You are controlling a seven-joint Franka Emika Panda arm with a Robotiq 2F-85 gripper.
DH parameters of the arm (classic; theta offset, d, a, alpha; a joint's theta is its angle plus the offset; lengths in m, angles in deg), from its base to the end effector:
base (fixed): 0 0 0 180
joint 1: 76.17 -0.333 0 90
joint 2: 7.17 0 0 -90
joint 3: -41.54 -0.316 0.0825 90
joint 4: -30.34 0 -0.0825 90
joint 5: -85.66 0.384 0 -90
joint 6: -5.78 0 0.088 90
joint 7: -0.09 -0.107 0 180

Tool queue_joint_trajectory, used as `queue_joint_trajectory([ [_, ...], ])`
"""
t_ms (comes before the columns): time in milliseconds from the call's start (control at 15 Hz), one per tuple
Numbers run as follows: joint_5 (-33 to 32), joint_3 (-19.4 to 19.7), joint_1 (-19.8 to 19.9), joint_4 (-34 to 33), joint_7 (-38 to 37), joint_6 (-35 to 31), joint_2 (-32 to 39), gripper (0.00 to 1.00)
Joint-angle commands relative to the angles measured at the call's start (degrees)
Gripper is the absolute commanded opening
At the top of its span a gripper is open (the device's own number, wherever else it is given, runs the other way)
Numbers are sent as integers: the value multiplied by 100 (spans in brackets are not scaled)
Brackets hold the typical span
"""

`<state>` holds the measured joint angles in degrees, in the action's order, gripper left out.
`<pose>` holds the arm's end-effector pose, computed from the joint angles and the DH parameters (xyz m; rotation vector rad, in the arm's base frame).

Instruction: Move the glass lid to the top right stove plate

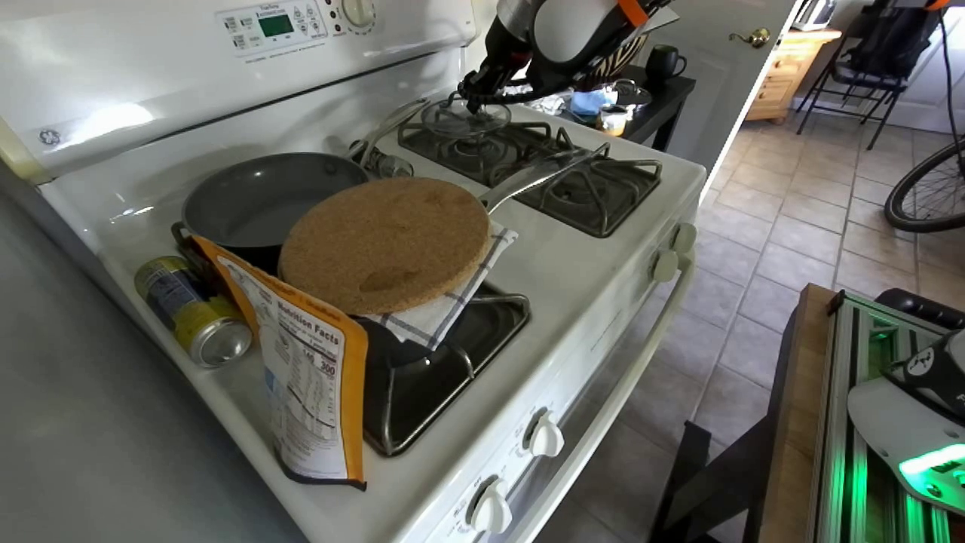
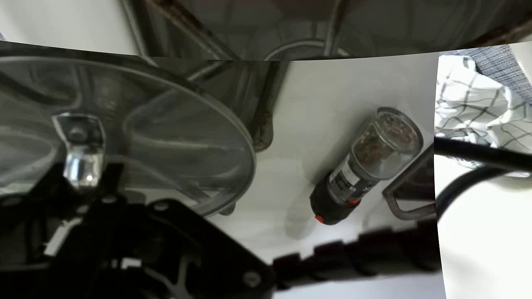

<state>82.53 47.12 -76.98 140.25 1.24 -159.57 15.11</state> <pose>0.6665 -0.0467 0.3568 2.9249 0.0056 0.8664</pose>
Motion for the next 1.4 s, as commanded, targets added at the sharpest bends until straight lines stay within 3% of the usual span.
queue_joint_trajectory([
  [0, -170, 67, -74, -172, -221, -34, 147, 3],
  [67, -158, 58, -77, -192, -224, -3, 160, 3],
  [133, -130, 33, -63, -203, -207, 34, 167, 38],
  [267, -98, 5, -48, -191, -187, 88, 165, 46],
  [467, 46, -150, 48, -60, -65, 387, -31, 69],
  [733, 216, -342, 177, 471, 39, 1036, -936, 99],
  [1000, 686, -496, 323, 879, 491, 2514, -2017, 100],
  [1133, 1434, -580, 347, 1086, 1571, 2966, -2563, 100],
  [1267, 1759, -504, 199, 1212, 2327, 3123, -2960, 100],
  [1333, 1412, -453, 199, 808, 1704, 3002, -2465, 100],
])
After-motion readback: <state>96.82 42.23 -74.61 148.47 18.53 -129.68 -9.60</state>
